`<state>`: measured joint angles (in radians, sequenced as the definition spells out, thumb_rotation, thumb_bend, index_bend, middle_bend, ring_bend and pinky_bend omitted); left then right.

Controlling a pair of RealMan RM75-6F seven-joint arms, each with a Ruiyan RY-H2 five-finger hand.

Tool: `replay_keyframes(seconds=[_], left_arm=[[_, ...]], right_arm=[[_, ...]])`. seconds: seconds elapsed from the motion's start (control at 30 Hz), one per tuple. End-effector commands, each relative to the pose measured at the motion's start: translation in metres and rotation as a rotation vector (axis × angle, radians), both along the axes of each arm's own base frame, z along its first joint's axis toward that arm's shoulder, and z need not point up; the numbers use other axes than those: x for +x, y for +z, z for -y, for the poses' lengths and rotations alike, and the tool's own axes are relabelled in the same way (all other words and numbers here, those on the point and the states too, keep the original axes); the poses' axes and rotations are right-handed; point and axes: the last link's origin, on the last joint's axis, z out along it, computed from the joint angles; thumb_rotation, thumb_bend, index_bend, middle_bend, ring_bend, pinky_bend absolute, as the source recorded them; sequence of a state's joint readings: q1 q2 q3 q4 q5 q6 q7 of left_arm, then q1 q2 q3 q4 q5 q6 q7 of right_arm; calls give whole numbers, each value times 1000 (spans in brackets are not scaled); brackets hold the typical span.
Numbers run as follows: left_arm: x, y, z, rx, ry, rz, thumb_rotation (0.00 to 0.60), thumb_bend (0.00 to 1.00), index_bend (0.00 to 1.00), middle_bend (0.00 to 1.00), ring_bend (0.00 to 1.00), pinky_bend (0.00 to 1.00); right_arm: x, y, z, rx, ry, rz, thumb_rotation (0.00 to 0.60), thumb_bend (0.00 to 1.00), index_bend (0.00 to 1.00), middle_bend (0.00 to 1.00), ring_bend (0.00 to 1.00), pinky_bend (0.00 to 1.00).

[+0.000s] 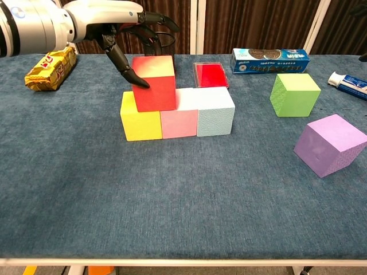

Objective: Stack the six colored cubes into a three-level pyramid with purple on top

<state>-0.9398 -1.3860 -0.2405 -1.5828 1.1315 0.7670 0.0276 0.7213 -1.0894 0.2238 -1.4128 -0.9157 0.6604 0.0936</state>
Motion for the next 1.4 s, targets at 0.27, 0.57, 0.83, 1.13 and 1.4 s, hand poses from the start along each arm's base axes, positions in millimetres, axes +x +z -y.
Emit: replay_keyframes(seconds=[0.27, 0.57, 0.83, 1.13, 1.4], left_arm=[[1, -1, -1, -7, 8, 9, 600, 294, 85, 567, 176, 128], [-1, -3, -3, -9, 14, 2, 600, 295, 85, 566, 177, 133], [-4, -5, -1, -16, 20, 4, 600, 295, 85, 564, 176, 135], [-5, -7, 0, -19, 19, 3, 600, 294, 85, 464, 175, 134], [-7, -9, 0, -31, 23, 5, 600, 287, 85, 383, 175, 134]], right_arm=[[-2, -2, 0, 6, -7, -3, 600, 72, 0, 0, 0, 0], [-3, -4, -1, 13, -11, -6, 600, 73, 0, 0, 0, 0], [-7, -5, 0, 15, -24, -5, 600, 73, 0, 0, 0, 0], [-6, -6, -1, 21, -23, -4, 600, 73, 0, 0, 0, 0], [-9, -8, -1, 23, -30, -3, 600, 72, 0, 0, 0, 0]])
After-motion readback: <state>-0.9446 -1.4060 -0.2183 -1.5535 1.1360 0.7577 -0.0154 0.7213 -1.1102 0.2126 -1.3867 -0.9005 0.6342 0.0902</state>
